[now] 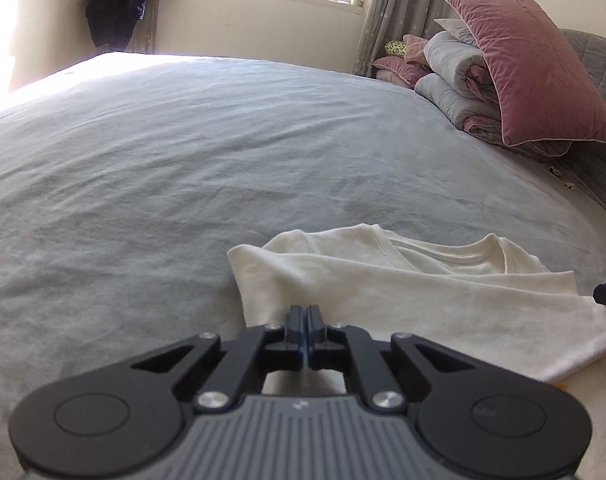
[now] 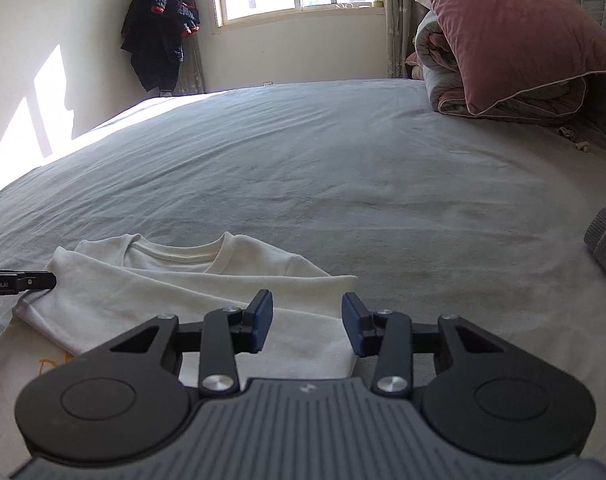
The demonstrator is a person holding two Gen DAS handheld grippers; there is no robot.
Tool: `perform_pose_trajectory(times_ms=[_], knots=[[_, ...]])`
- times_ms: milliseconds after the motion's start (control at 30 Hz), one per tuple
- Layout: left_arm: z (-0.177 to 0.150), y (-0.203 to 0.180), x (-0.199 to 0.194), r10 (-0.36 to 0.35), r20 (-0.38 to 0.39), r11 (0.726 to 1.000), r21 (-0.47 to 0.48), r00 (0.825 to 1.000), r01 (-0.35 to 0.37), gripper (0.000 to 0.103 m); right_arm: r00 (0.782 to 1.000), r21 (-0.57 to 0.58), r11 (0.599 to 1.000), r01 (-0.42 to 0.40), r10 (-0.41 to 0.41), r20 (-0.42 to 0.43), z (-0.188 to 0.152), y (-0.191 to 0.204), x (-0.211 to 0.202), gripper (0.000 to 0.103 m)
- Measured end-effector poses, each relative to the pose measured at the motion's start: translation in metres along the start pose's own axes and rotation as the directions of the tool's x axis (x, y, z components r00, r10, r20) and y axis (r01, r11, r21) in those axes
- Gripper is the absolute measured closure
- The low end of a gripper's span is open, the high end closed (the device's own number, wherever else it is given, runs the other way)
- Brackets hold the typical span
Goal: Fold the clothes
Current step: 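Pinch and straighten the folded edge with the left gripper, then release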
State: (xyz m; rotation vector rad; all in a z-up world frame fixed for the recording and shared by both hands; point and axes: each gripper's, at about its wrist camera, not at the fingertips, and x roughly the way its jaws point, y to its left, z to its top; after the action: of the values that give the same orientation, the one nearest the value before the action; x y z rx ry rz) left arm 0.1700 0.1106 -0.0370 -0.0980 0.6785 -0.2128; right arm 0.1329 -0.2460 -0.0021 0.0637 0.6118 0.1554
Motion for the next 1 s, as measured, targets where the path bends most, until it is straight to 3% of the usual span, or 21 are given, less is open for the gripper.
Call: perform_pose_trajectory(times_ms=[133,333,400,433,500,667,800,1000], knots=[[-0.005,0.001,0.000,0.010,0.011,1.000,-0.006,1.000,-0.009,0.100,0.998,-0.042,0.999,0.027,-0.029,-0.052,-0.012,0.001,0.015,0.064],[0.001,0.000,-0.027,0.006,0.002,1.000,-0.008,1.000,-0.006,0.099,0.998,0.014,0.999,0.030,-0.030,-0.047,-0.009,-0.011,-0.002,0.064],[0.002,0.001,-0.033,0.009,-0.008,1.000,-0.029,1.000,-0.009,0.097,0.998,0.029,0.999,0.038,-0.037,-0.057,-0.008,-0.015,-0.009,0.064],[0.002,0.002,-0.035,0.021,-0.015,0.999,-0.042,1.000,-0.022,0.091,0.997,0.038,0.998,0.042,-0.039,-0.064,-0.008,-0.018,-0.013,0.064],[0.003,0.004,-0.039,0.038,-0.026,0.997,-0.069,0.999,-0.039,0.083,0.996,0.082,0.996,0.038,-0.031,-0.085,-0.009,-0.023,-0.020,0.064],[0.005,0.016,-0.042,0.035,-0.043,0.985,-0.165,0.998,-0.042,0.083,0.996,0.206,0.978,0.021,-0.003,-0.088,-0.015,-0.037,-0.026,0.064],[-0.005,0.023,-0.051,-0.001,0.004,0.974,-0.228,1.000,0.002,0.085,0.998,0.298,0.954,0.004,0.016,-0.065,-0.022,-0.042,-0.027,0.064],[-0.019,0.029,-0.047,-0.018,-0.055,0.966,-0.260,0.998,0.003,0.085,0.991,0.203,0.979,0.038,-0.011,-0.137,-0.021,-0.025,-0.028,0.064]])
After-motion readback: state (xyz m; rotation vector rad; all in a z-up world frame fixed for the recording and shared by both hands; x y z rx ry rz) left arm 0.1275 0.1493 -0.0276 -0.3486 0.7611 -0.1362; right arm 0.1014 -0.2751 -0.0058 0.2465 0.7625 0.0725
